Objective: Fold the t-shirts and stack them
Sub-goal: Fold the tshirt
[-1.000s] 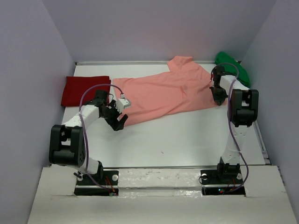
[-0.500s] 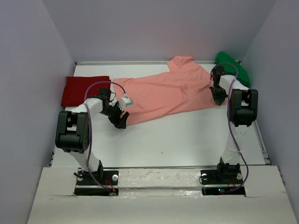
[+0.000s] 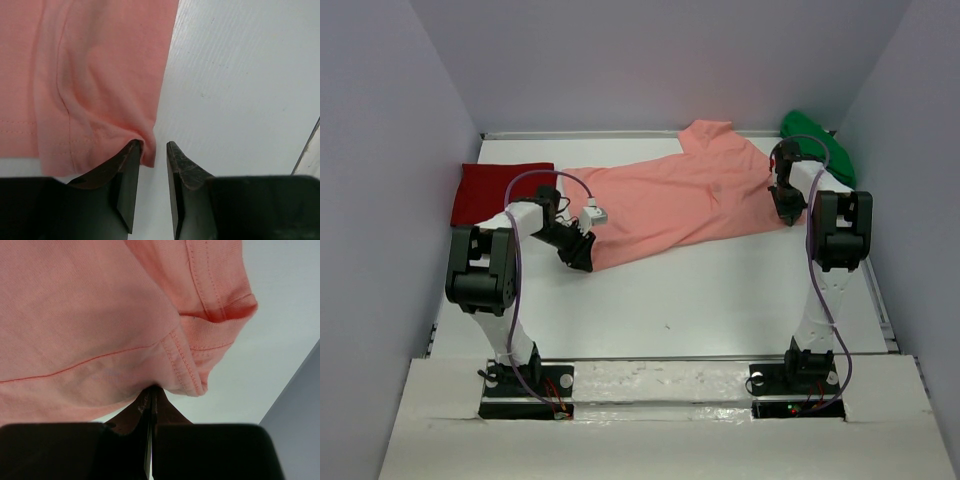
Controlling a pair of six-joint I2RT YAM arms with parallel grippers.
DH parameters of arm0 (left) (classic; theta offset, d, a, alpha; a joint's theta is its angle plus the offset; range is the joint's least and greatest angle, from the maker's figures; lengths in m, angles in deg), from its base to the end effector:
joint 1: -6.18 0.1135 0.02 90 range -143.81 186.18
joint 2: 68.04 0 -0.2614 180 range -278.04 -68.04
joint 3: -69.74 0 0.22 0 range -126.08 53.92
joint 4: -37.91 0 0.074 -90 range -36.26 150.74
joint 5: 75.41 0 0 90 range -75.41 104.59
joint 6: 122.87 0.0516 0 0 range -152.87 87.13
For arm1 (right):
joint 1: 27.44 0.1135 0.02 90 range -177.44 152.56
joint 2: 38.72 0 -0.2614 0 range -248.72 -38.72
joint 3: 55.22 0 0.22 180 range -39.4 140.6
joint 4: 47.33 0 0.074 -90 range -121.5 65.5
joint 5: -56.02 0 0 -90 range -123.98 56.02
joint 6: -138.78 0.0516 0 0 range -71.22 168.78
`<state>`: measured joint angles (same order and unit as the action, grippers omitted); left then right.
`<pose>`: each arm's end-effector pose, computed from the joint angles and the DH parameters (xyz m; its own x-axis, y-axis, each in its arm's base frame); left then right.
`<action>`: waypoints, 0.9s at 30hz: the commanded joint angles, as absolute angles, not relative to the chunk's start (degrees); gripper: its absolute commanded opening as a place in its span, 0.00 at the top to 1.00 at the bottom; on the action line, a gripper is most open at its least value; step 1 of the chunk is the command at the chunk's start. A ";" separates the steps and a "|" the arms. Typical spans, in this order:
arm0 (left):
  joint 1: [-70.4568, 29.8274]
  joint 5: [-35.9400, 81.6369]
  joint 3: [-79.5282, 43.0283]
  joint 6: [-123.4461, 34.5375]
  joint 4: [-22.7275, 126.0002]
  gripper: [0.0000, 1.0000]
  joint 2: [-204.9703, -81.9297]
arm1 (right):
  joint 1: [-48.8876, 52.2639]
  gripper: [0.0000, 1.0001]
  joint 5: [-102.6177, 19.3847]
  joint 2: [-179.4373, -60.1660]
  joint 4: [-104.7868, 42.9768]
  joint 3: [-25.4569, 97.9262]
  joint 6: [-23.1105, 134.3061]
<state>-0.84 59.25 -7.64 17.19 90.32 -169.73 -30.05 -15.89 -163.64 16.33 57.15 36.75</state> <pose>0.2922 -0.0725 0.1712 -0.4306 0.6025 -0.6720 0.8993 0.3493 -0.2631 0.4125 -0.0348 0.1605 -0.9733 -0.1540 -0.1703 -0.0876 0.9347 -0.3446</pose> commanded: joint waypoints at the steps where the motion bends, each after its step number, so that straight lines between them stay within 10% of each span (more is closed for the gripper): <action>1: -0.93 61.96 -9.62 18.89 93.55 0.66 -169.56 | -30.16 1.00 -16.05 -166.07 14.82 56.23 36.57; 18: -0.93 60.82 -9.36 18.63 93.47 1.00 -167.62 | -30.16 1.00 -15.78 -166.87 15.43 57.01 36.65; 27: -0.93 55.03 -7.69 12.57 87.15 1.00 -165.61 | -30.16 1.00 -14.12 -166.87 15.43 56.75 36.57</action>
<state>-0.84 57.57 -7.92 16.10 90.30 -169.60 -29.99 -14.64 -163.84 16.29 57.20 36.53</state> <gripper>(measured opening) 0.011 0.009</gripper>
